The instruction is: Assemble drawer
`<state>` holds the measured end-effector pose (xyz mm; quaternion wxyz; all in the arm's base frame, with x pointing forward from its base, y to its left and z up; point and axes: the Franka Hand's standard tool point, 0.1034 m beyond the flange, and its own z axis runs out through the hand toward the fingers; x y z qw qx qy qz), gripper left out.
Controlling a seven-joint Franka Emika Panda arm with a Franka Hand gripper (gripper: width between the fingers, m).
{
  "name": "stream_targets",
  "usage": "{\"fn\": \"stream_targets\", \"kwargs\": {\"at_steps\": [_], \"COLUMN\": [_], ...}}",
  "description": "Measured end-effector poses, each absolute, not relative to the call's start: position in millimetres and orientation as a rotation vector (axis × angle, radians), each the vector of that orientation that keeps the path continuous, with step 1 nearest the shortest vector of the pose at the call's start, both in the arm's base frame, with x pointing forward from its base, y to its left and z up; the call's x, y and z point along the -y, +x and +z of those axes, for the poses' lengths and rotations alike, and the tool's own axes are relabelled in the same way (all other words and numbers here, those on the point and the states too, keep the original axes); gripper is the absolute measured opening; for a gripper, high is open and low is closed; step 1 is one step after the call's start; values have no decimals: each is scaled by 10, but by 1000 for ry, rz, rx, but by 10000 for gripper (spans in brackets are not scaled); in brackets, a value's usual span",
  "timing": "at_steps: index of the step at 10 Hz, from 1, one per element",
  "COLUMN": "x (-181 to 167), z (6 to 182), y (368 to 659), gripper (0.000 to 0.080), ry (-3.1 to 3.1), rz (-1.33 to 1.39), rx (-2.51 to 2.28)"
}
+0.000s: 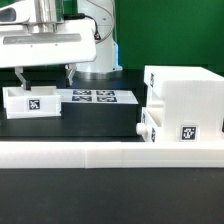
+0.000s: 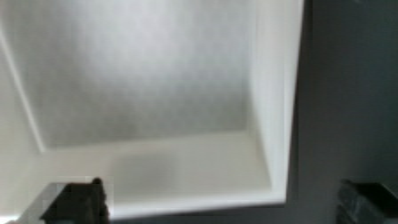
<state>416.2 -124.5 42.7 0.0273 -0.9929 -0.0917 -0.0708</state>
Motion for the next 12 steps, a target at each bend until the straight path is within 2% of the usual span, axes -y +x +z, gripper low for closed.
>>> {"fn": "stream_targets", "kwargs": {"at_steps": [3,5,8,9,10,11,12], "x": [1211,1188,1158,1156,1155,1155,1155], "z": [261,113,47,47,46,46,46], "y": [3912,3873,3841,3840,3840,3840,3840], "gripper": [649,649,649,554,418,418,231], "ry": [-3090,-3101,-3096,-3095,-3095,-3095,-3095], "rz": [-242,-278,-267,-267,-266,-266,-266], "rx": [284,276,274,275,275,275,275]}}
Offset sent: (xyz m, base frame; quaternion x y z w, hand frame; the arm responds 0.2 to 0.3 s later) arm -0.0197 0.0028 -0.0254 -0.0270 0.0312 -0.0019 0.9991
